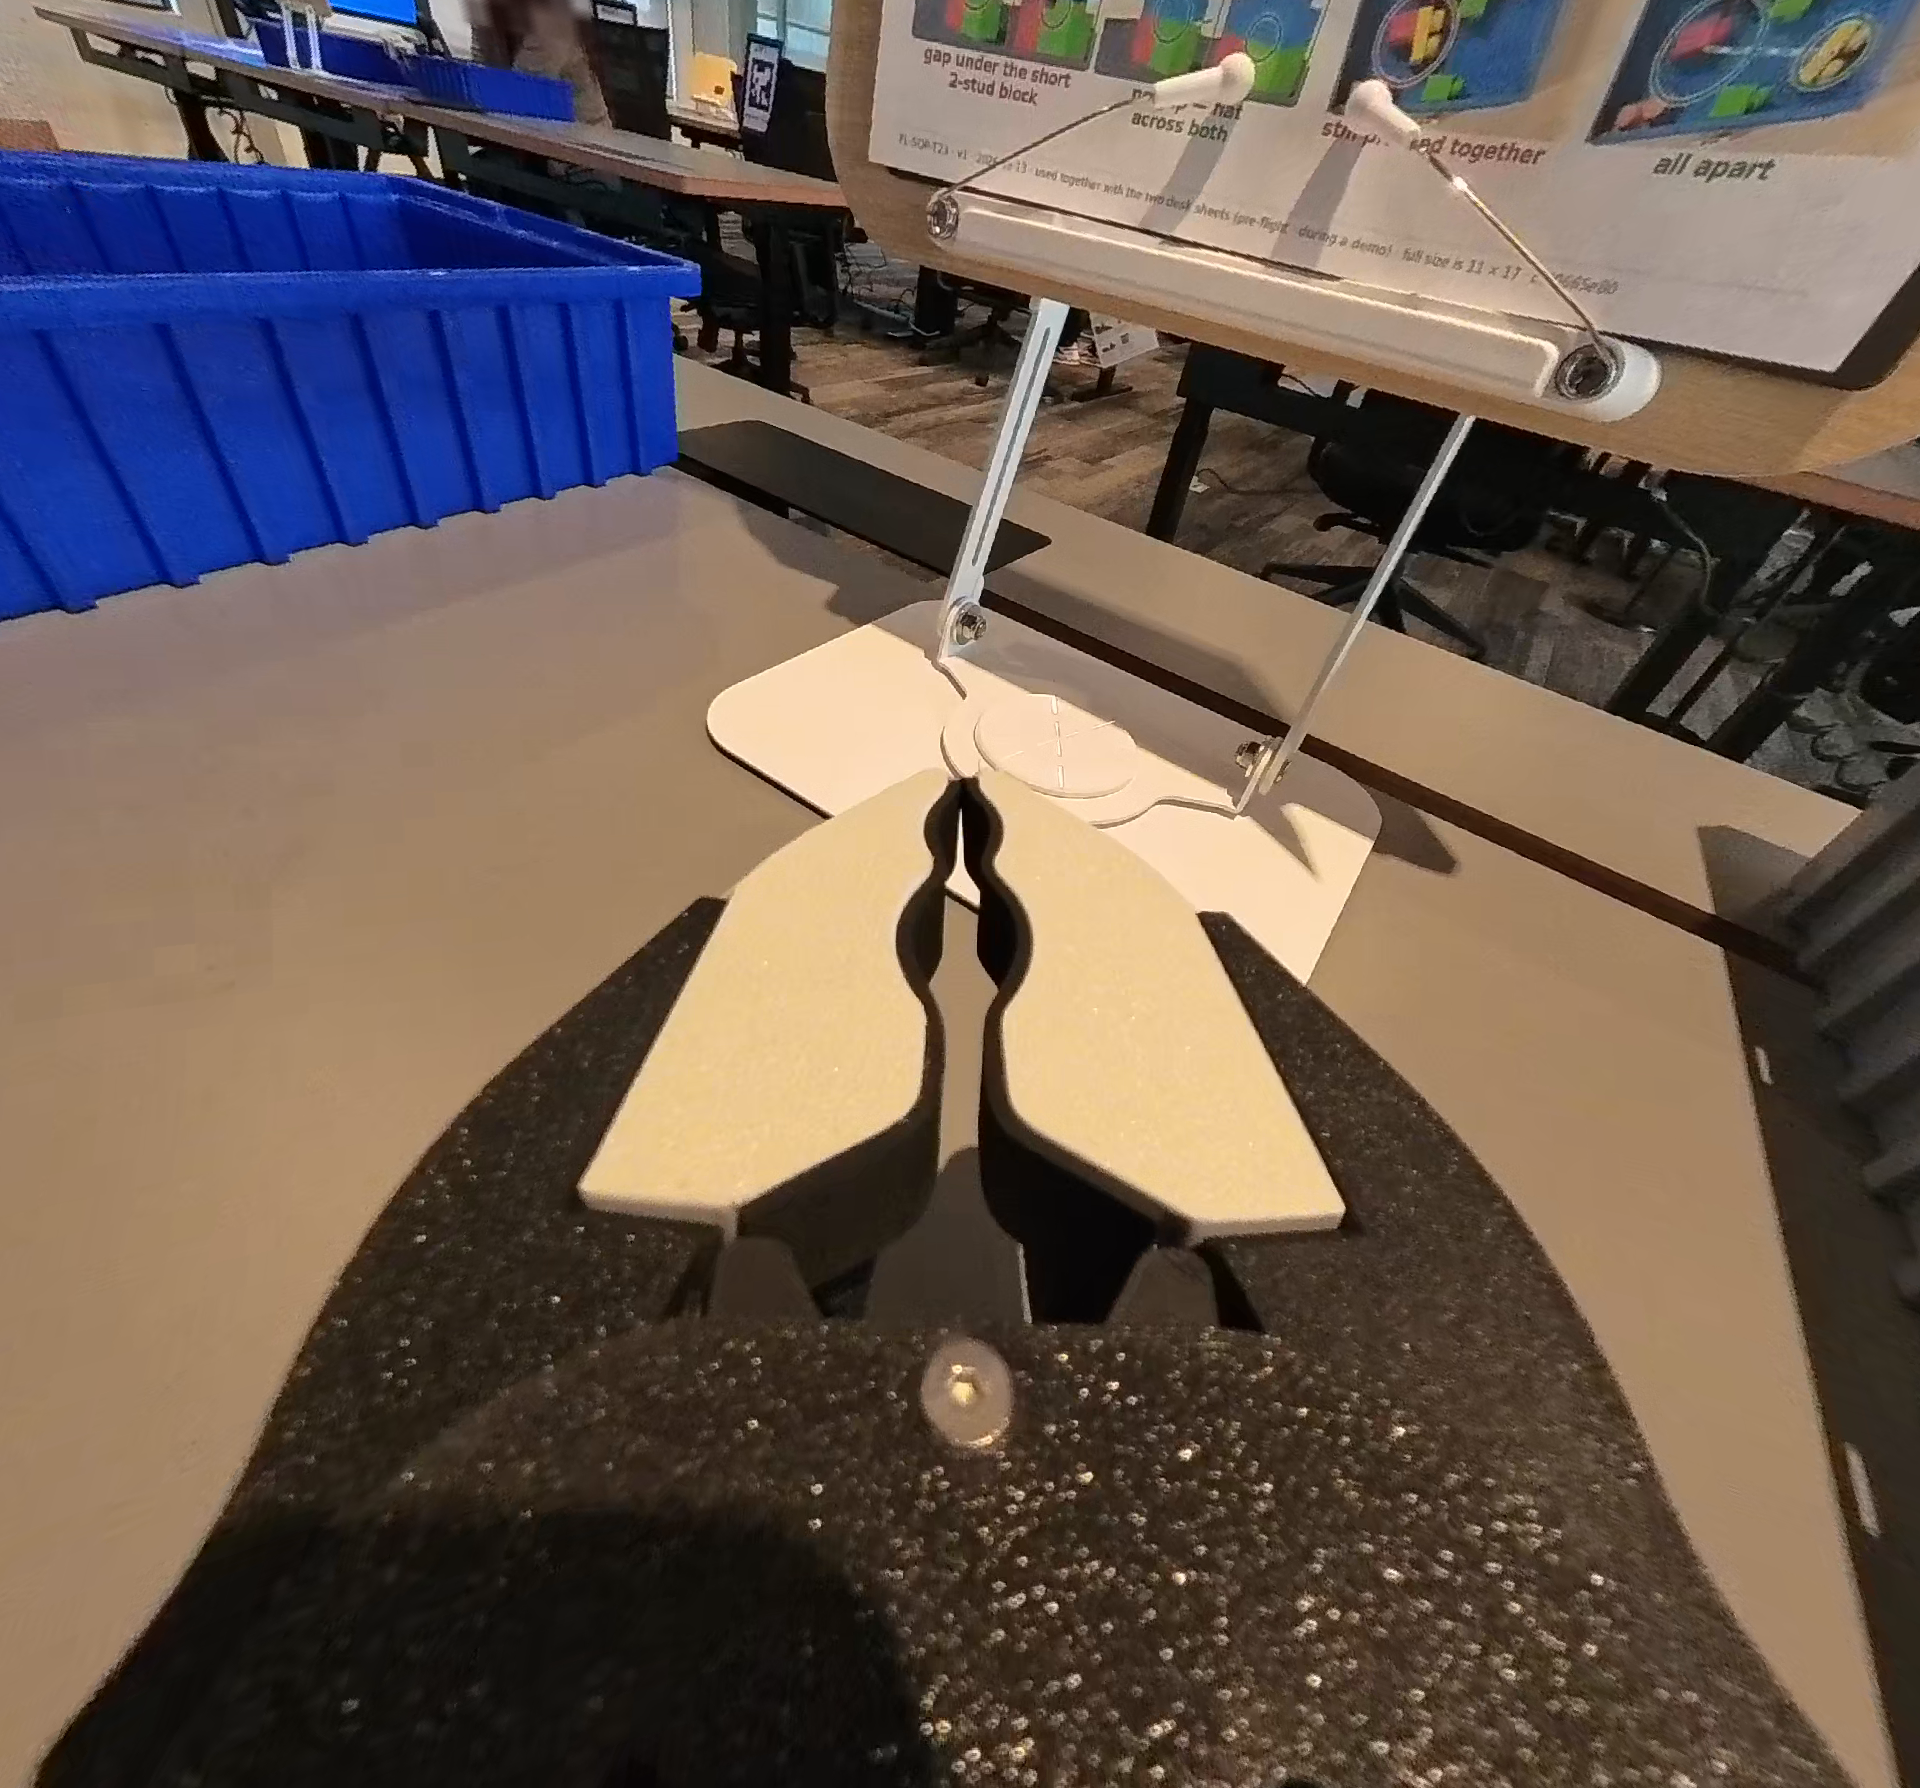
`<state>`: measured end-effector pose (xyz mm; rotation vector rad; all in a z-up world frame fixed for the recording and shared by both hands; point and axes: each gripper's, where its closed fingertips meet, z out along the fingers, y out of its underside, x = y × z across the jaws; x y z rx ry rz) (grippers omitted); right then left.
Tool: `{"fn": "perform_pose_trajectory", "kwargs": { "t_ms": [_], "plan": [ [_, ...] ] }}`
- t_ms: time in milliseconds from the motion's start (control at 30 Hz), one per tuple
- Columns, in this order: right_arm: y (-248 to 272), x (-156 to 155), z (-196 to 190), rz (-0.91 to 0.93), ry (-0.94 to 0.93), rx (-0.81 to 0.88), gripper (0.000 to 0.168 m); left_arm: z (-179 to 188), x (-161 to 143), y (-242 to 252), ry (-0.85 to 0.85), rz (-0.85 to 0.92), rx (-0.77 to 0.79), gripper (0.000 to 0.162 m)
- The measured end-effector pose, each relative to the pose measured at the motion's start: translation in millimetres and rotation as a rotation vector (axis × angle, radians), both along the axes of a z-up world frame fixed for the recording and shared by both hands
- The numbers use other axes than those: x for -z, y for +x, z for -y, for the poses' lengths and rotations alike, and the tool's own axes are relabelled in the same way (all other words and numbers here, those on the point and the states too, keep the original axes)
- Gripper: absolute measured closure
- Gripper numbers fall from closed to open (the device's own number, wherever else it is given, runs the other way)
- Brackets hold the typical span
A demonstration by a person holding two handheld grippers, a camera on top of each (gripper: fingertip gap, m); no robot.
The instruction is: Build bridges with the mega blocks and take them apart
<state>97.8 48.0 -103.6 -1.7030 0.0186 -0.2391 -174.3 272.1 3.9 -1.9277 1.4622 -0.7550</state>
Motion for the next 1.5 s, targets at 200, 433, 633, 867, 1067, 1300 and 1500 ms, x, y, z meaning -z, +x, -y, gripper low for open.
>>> {"fn": "perform_pose_trajectory", "kwargs": {
  "t_ms": [200, 433, 633, 867, 1067, 1300, 1500],
  "plan": [
    [-1.0, -2.7, 1.6, -0.013, 0.022, -0.021, 0.168, 167.0, -53.5, 68.9, -0.103, 0.447, 0.262, 0.125],
    [-20.5, -24.7, 13.2, -0.079, 0.087, -0.288, 0.165, 216.1, 40.4, 159.5, -0.214, 0.66, 0.263, 0.125],
    [-39.1, -38.2, 32.3, -0.214, 0.112, -0.571, 0.15, 232.0, 87.4, 187.9, -0.106, 0.677, 0.413, 0.125],
    [-65.8, -28.1, 33.8, -0.197, 0.06, -0.703, 0.138, 255.6, 99.9, 183.4, -0.076, 0.644, 0.57, 0.125],
    [-88.0, -26.9, 42.0, -0.234, 0.057, -0.835, 0.138, 261.0, 98.0, 178.2, -0.094, 0.661, 0.61, 0.125],
    [-101.6, -26.1, 47.2, -0.266, 0.05, -0.912, 0.139, 270.4, 96.4, 172.0, -0.106, 0.677, 0.675, 0.125],
    [-103.6, -25.5, 46.6, -0.278, 0.05, -0.918, 0.142, 271.6, 93.3, 168.3, -0.132, 0.7, 0.697, 0.125]
  ]
}}
